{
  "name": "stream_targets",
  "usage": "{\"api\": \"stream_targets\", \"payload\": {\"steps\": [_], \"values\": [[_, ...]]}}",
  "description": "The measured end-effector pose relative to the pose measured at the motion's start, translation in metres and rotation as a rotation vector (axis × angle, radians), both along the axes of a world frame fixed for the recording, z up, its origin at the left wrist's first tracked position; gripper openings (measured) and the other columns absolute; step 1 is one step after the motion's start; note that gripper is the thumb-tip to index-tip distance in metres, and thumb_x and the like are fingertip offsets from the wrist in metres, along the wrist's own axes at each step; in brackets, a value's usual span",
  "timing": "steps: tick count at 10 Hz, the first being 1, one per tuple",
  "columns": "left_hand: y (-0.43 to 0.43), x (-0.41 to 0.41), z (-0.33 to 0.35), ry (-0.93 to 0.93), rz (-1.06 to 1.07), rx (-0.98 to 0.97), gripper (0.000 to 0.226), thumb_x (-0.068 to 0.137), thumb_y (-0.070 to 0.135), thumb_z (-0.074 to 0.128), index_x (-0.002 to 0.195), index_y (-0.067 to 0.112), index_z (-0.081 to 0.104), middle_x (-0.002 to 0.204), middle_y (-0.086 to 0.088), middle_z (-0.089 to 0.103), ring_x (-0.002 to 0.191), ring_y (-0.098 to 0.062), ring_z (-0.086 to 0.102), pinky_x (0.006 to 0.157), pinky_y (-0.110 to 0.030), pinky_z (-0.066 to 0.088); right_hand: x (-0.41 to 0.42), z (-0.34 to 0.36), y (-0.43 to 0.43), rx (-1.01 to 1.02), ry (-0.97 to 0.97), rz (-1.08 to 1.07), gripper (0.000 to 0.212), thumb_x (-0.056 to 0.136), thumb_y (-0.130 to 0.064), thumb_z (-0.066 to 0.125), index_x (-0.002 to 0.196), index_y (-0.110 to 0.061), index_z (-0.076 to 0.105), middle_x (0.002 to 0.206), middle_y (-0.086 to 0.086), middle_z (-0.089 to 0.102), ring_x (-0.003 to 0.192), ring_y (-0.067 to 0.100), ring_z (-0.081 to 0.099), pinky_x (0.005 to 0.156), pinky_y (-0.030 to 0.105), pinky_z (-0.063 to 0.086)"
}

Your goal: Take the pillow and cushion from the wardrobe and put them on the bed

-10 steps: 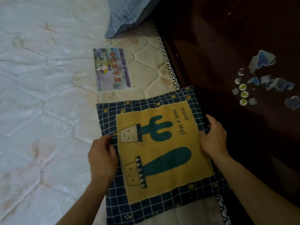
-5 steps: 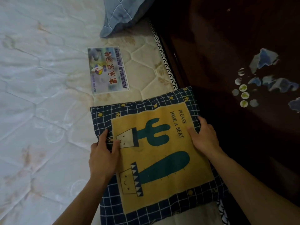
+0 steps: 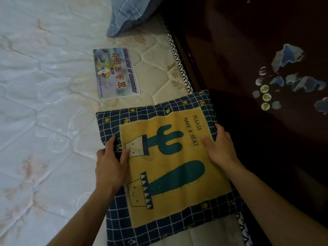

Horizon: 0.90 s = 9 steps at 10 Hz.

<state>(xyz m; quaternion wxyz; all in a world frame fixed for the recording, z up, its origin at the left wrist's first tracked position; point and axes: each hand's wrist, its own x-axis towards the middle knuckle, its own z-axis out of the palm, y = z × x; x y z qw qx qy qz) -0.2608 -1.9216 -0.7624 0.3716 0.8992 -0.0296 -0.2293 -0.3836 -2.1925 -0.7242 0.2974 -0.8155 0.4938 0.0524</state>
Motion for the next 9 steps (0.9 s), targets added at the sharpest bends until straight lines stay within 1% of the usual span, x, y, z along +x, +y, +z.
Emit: {"api": "stream_targets", "payload": {"steps": [1,4,5,6,7,8,9], "values": [[0.0,0.003,0.0,-0.01,-0.017,-0.012,0.061,0.096,0.044,0.052,0.151,0.031,0.027,0.134,-0.019,0.046,0.108,-0.033,0.054,0.094,-0.053,0.048,-0.007,-0.002,0.002,0.01,0.022,-0.004,0.075,0.095,-0.044,0.055,0.156,-0.024,0.016,0.153,0.014,0.033,0.135,0.035,0.039,0.109,0.052,0.038],[-0.001,0.006,-0.004,-0.021,-0.052,-0.016,0.063,0.096,0.042,0.054,0.151,0.03,0.027,0.136,-0.017,0.046,0.113,-0.034,0.054,0.094,-0.051,0.047,-0.017,-0.001,0.009,0.018,0.045,0.035,0.08,0.096,-0.047,0.053,0.158,-0.023,0.008,0.16,0.012,0.024,0.143,0.034,0.032,0.113,0.053,0.034],[0.001,0.008,-0.006,-0.001,-0.061,0.016,0.064,0.096,0.047,0.052,0.152,0.031,0.025,0.135,-0.018,0.046,0.113,-0.035,0.053,0.094,-0.052,0.048,-0.015,0.0,0.006,0.032,0.048,0.032,0.081,0.096,-0.047,0.054,0.158,-0.024,0.008,0.162,0.011,0.021,0.145,0.033,0.029,0.114,0.053,0.032],[0.005,0.01,-0.008,0.028,-0.077,0.041,0.065,0.095,0.052,0.048,0.152,0.033,0.022,0.138,-0.019,0.044,0.116,-0.037,0.052,0.096,-0.055,0.048,-0.015,0.004,0.007,0.038,0.032,0.035,0.081,0.094,-0.049,0.055,0.158,-0.026,0.01,0.162,0.009,0.02,0.145,0.032,0.028,0.114,0.054,0.032],[0.007,0.011,-0.002,0.038,-0.098,0.084,0.067,0.095,0.054,0.048,0.152,0.029,0.025,0.146,-0.02,0.039,0.128,-0.04,0.044,0.103,-0.059,0.042,-0.019,0.021,0.012,0.052,0.012,0.025,0.076,0.094,-0.05,0.054,0.156,-0.027,0.017,0.161,0.007,0.022,0.143,0.03,0.032,0.113,0.051,0.034],[0.011,0.01,0.024,0.049,-0.099,0.112,0.065,0.095,0.051,0.049,0.149,0.02,0.031,0.149,-0.021,0.039,0.132,-0.041,0.04,0.106,-0.058,0.039,-0.024,0.052,0.023,0.065,-0.036,-0.024,0.069,0.095,-0.05,0.05,0.154,-0.028,0.023,0.159,0.006,0.027,0.139,0.028,0.037,0.108,0.046,0.037],[0.011,0.012,0.062,0.039,-0.144,0.027,0.061,0.097,0.049,0.047,0.147,0.017,0.037,0.15,-0.017,0.043,0.134,-0.037,0.043,0.107,-0.056,0.04,-0.02,0.094,0.034,0.065,-0.117,-0.046,0.066,0.095,-0.054,0.048,0.152,-0.029,0.028,0.157,0.005,0.031,0.137,0.026,0.041,0.106,0.043,0.039]]}}
